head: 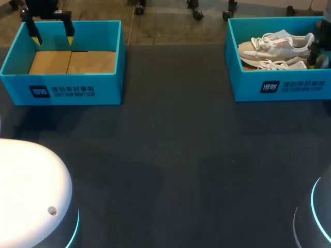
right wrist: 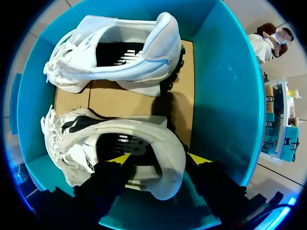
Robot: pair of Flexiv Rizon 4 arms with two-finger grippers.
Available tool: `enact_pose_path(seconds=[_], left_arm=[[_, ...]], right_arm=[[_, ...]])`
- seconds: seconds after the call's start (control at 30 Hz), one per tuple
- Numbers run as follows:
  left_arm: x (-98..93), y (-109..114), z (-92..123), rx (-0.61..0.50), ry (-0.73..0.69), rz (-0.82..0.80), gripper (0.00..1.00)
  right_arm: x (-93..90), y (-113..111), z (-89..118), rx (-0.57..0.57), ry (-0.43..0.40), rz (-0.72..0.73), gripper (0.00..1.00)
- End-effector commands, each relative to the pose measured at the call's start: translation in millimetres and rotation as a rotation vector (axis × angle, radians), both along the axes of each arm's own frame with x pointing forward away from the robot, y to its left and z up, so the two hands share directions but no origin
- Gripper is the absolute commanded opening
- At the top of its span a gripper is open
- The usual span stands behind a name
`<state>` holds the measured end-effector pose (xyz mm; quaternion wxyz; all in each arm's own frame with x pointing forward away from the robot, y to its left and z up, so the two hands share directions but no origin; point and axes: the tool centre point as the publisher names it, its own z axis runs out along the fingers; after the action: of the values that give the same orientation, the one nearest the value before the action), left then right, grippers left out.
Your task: Take the shoe out of the shoebox, open the shoe tongue, remove and reinsert the insole, then place the shoe into the shoebox
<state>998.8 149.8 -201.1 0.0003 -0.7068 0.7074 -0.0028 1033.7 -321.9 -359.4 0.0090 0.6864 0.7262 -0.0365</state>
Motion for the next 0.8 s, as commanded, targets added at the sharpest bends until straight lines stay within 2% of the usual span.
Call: enact_pose_path(seconds=[0.03, 0.17, 0.27, 0.33, 0.37, 0.4, 0.43, 0.8], left_arm=[[0.1, 0.1, 0.4, 0.001, 0.001, 0.000, 1.00], [0.1, 0.1, 0.4, 0.001, 0.001, 0.000, 1.00], [0.1, 0.1, 0.4, 0.001, 0.001, 0.000, 1.00], [0.1, 0.1, 0.4, 0.001, 0.001, 0.000, 1.00], [0.1, 0.1, 0.4, 0.001, 0.001, 0.000, 1.00], [0.1, 0.1, 0.4, 0.001, 0.001, 0.000, 1.00], [0.1, 0.1, 0.4, 0.001, 0.001, 0.000, 1.00], [0.1, 0.1, 0.4, 0.001, 0.001, 0.000, 1.00]], right_arm=[[3.2, 0.4, -4.7, 0.006, 0.016, 0.010, 0.64], [2.9, -0.5, -7.4, 0.012, 0.018, 0.014, 0.50], [3.5, -0.5, -9.4, 0.014, 0.020, 0.019, 0.48], [4.2, -0.8, -10.6, 0.015, 0.022, 0.019, 0.39], [4.2, -0.9, -10.8, 0.014, 0.023, 0.018, 0.24], [4.3, -1.0, -10.9, 0.013, 0.023, 0.018, 0.03], [4.3, -1.1, -10.9, 0.011, 0.024, 0.017, 0.00], [1.3, -5.1, 6.2, -0.071, -0.001, -0.083, 0.00]])
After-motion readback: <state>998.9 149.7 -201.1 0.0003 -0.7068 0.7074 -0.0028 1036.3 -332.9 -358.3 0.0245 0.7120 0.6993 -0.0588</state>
